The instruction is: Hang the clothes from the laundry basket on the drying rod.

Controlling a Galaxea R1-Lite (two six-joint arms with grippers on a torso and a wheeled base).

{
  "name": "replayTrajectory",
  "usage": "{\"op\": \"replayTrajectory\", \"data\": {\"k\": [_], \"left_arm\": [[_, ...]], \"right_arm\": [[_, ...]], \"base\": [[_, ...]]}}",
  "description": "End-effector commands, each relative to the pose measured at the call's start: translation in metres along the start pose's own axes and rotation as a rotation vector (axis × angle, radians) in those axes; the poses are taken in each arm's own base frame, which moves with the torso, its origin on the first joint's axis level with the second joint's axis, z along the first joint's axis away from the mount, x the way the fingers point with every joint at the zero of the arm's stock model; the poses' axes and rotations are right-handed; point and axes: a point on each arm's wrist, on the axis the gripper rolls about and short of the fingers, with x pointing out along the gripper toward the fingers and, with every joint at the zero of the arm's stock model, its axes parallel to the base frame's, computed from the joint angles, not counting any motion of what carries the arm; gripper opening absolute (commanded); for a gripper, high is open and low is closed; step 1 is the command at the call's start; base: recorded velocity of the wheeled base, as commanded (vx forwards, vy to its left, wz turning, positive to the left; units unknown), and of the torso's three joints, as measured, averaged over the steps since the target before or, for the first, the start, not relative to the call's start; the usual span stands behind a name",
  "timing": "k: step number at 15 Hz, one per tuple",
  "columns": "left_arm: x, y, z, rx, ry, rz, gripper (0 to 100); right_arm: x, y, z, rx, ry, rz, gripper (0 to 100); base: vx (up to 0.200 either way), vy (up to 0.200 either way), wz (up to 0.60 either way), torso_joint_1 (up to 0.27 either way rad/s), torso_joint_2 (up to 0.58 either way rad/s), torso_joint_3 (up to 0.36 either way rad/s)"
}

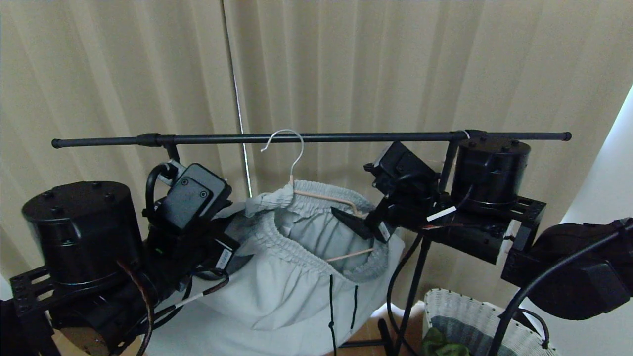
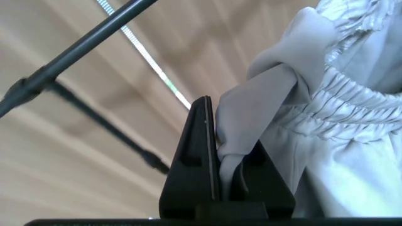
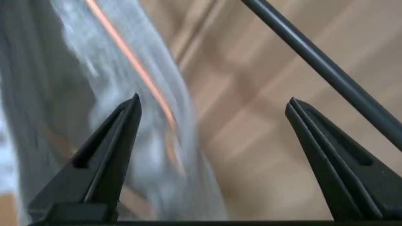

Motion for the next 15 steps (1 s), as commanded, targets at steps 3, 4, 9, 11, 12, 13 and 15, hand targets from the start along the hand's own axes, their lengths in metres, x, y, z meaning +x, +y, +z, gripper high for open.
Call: {"op": "replayTrajectory", "data": {"k": [3, 4, 9, 11, 12, 13, 15], "left_arm": [[0.0010, -0.0065, 0.0028, 0.004, -0.012, -0.021, 0], [0.0015, -0.0064, 0.0034, -0.001, -0.022, -0.016, 0], [0.0014, -0.0056, 0.0040, -0.007, -0.041, -0.006, 0], [0.0012, -0.0060, 0.0040, -0.005, -0.040, -0.007, 0], [0.0012, -0.0059, 0.0041, -0.005, -0.041, -0.007, 0], [0.0014, -0.0057, 0.0038, -0.007, -0.039, -0.006, 0], [0.0014, -0.0061, 0.0029, -0.004, -0.037, -0.007, 0]], "right_arm": [[0.0145, 0.0064, -0.0075, 0.000, 0.020, 0.022, 100], [0.0141, 0.0070, -0.0086, 0.001, 0.024, 0.024, 100], [0.0143, 0.0066, -0.0080, 0.000, 0.020, 0.022, 0], [0.0142, 0.0066, -0.0079, 0.002, 0.017, 0.021, 0], [0.0142, 0.0066, -0.0078, 0.001, 0.016, 0.020, 0], [0.0142, 0.0066, -0.0078, 0.001, 0.016, 0.020, 0], [0.0142, 0.0065, -0.0076, 0.001, 0.015, 0.019, 0]], "base": [[0.000, 0.000, 0.00, 0.000, 0.00, 0.000], [0.000, 0.000, 0.00, 0.000, 0.00, 0.000], [0.000, 0.000, 0.00, 0.000, 0.00, 0.000], [0.000, 0.000, 0.00, 0.000, 0.00, 0.000], [0.000, 0.000, 0.00, 0.000, 0.00, 0.000], [0.000, 0.000, 0.00, 0.000, 0.00, 0.000], [0.000, 0.000, 0.00, 0.000, 0.00, 0.000]]}}
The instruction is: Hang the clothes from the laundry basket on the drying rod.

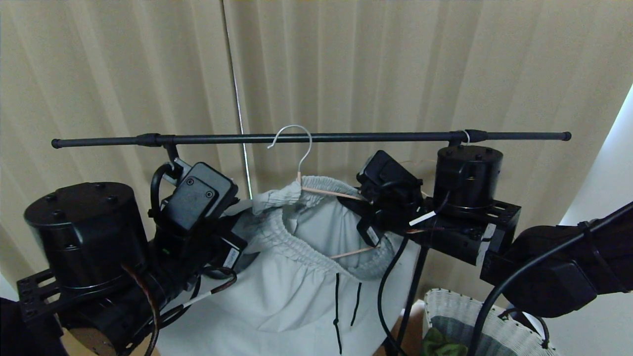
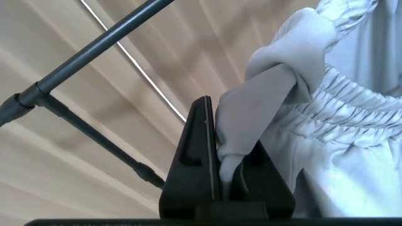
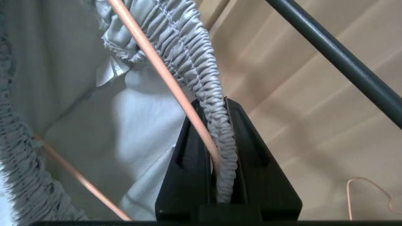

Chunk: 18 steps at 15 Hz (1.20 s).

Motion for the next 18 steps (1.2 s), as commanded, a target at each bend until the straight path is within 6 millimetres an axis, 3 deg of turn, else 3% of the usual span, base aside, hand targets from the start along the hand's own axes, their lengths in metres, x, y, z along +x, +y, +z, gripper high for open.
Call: {"op": "replayTrajectory", "data": {"k": [1, 3, 4, 7, 11, 14, 18], "left_arm": [[0.000, -0.001, -0.001, 0.003, 0.005, -0.003, 0], [-0.001, 0.000, -0.002, 0.001, 0.005, -0.003, 0], [-0.001, 0.000, -0.002, 0.001, 0.005, -0.003, 100], [-0.008, 0.000, -0.006, -0.006, 0.009, -0.015, 100], [-0.050, 0.014, -0.023, -0.059, -0.038, -0.073, 100], [-0.068, 0.019, -0.040, -0.082, -0.011, -0.058, 100], [-0.063, 0.025, -0.062, -0.136, 0.077, -0.061, 100]], "right_arm": [[-0.001, 0.000, 0.001, 0.000, -0.003, 0.000, 0], [-0.002, 0.000, 0.001, 0.000, -0.002, -0.002, 0], [-0.002, 0.000, 0.001, -0.001, -0.003, -0.002, 0], [-0.011, -0.006, 0.005, -0.001, -0.004, -0.030, 0], [-0.043, -0.029, 0.000, 0.011, 0.008, -0.110, 0], [-0.063, -0.040, 0.004, 0.014, -0.008, -0.160, 0], [-0.077, -0.043, 0.018, 0.007, -0.061, -0.172, 0]], "base": [[0.000, 0.000, 0.00, 0.000, 0.00, 0.000], [0.000, 0.000, 0.00, 0.000, 0.00, 0.000], [0.000, 0.000, 0.00, 0.000, 0.00, 0.000], [0.000, 0.000, 0.00, 0.000, 0.00, 0.000], [0.000, 0.000, 0.00, 0.000, 0.00, 0.000], [0.000, 0.000, 0.00, 0.000, 0.00, 0.000], [0.000, 0.000, 0.00, 0.000, 0.00, 0.000]]}}
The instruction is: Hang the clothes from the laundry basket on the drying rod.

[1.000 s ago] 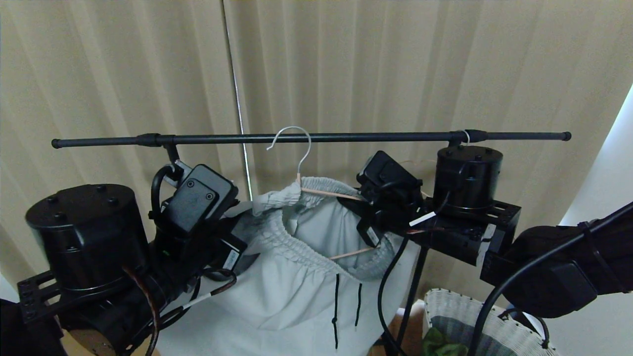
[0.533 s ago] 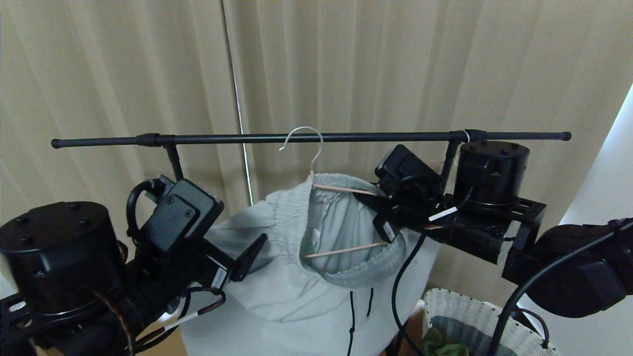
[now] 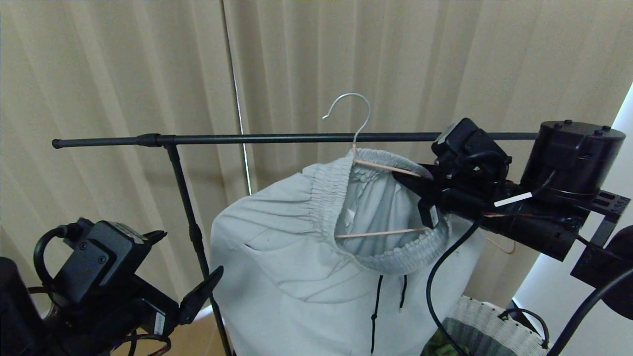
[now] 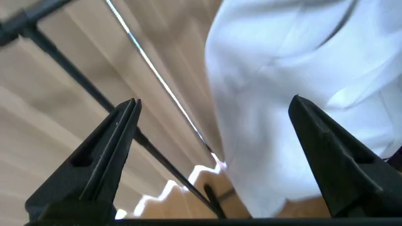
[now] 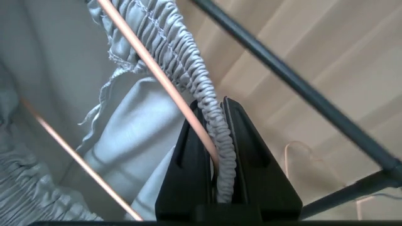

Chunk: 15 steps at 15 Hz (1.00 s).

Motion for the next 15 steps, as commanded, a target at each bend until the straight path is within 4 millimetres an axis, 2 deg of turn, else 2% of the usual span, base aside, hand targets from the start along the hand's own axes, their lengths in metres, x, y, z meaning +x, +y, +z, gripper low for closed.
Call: {"op": "replayTrajectory", "data": {"k": [1, 5, 9, 10, 12, 15], "left_arm": [[0.005, 0.007, -0.008, -0.022, 0.028, -0.010, 100], [0.014, 0.015, -0.015, -0.030, 0.081, 0.016, 100], [0.014, 0.014, -0.016, -0.029, 0.076, -0.005, 100], [0.014, 0.014, -0.016, -0.029, 0.077, -0.006, 0], [0.014, 0.016, -0.017, -0.034, 0.082, 0.007, 0], [0.011, 0.031, -0.031, -0.045, 0.149, 0.099, 0]], "right_arm": [[-0.009, -0.004, 0.011, -0.004, -0.044, -0.013, 0], [-0.015, 0.001, 0.019, -0.004, -0.074, 0.004, 0], [-0.018, 0.010, 0.026, -0.008, -0.099, 0.034, 0], [-0.018, 0.010, 0.027, -0.008, -0.101, 0.034, 0], [-0.018, 0.009, 0.028, -0.009, -0.101, 0.032, 0], [-0.017, 0.002, 0.025, -0.007, -0.087, -0.004, 0]], "base": [[0.000, 0.000, 0.00, 0.000, 0.00, 0.000], [0.000, 0.000, 0.00, 0.000, 0.00, 0.000], [0.000, 0.000, 0.00, 0.000, 0.00, 0.000], [0.000, 0.000, 0.00, 0.000, 0.00, 0.000], [0.000, 0.000, 0.00, 0.000, 0.00, 0.000], [0.000, 0.000, 0.00, 0.000, 0.00, 0.000]]}}
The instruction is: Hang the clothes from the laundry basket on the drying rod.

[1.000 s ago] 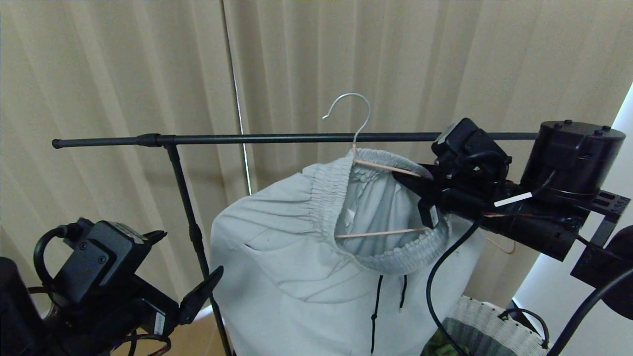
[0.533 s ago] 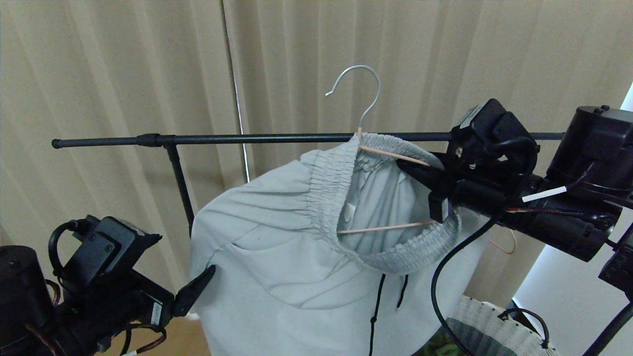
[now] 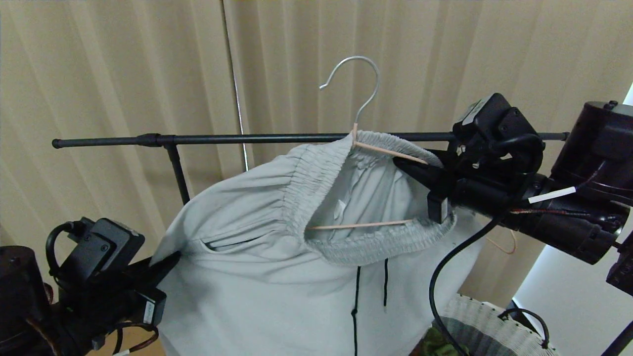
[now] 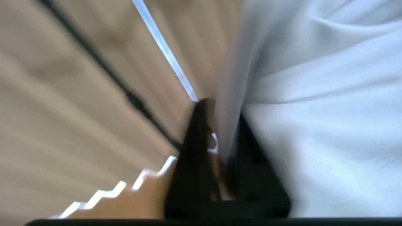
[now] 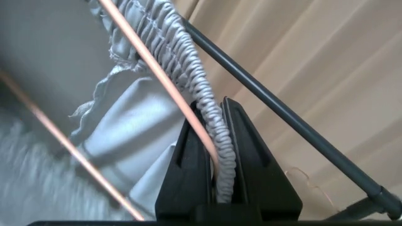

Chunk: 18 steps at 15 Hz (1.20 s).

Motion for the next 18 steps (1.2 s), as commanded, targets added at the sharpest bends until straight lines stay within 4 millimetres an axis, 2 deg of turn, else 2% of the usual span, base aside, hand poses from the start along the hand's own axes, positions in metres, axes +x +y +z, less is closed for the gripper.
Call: {"op": "replayTrajectory", "data": {"k": [1, 4, 9, 10, 13, 16, 17, 18], "left_arm": [[-0.001, 0.011, -0.012, -0.018, 0.056, 0.066, 0], [-0.005, 0.018, -0.022, -0.037, 0.099, 0.114, 0], [-0.004, 0.018, -0.019, -0.040, 0.082, 0.109, 0], [-0.005, 0.016, -0.017, -0.039, 0.067, 0.099, 100], [-0.011, 0.014, -0.012, -0.040, 0.022, 0.088, 100], [-0.031, 0.019, 0.004, -0.078, -0.127, 0.053, 100], [-0.032, 0.019, 0.004, -0.081, -0.133, 0.055, 100], [-0.043, 0.022, 0.012, -0.127, -0.187, 0.073, 100]], "right_arm": [[-0.001, -0.009, -0.004, 0.000, 0.013, -0.035, 0], [-0.003, -0.022, -0.010, 0.001, 0.033, -0.082, 0], [-0.003, -0.022, -0.012, 0.002, 0.043, -0.078, 0], [-0.003, -0.021, -0.012, 0.003, 0.046, -0.078, 0], [-0.003, -0.021, -0.014, 0.004, 0.066, -0.080, 0], [-0.009, -0.019, -0.019, 0.013, 0.193, -0.130, 0], [-0.010, -0.020, -0.020, 0.013, 0.201, -0.133, 0], [-0.017, -0.019, -0.025, 0.047, 0.302, -0.143, 0]], "base": [[0.000, 0.000, 0.00, 0.000, 0.00, 0.000], [0.000, 0.000, 0.00, 0.000, 0.00, 0.000], [0.000, 0.000, 0.00, 0.000, 0.00, 0.000], [0.000, 0.000, 0.00, 0.000, 0.00, 0.000], [0.000, 0.000, 0.00, 0.000, 0.00, 0.000], [0.000, 0.000, 0.00, 0.000, 0.00, 0.000], [0.000, 0.000, 0.00, 0.000, 0.00, 0.000], [0.000, 0.000, 0.00, 0.000, 0.00, 0.000]]}}
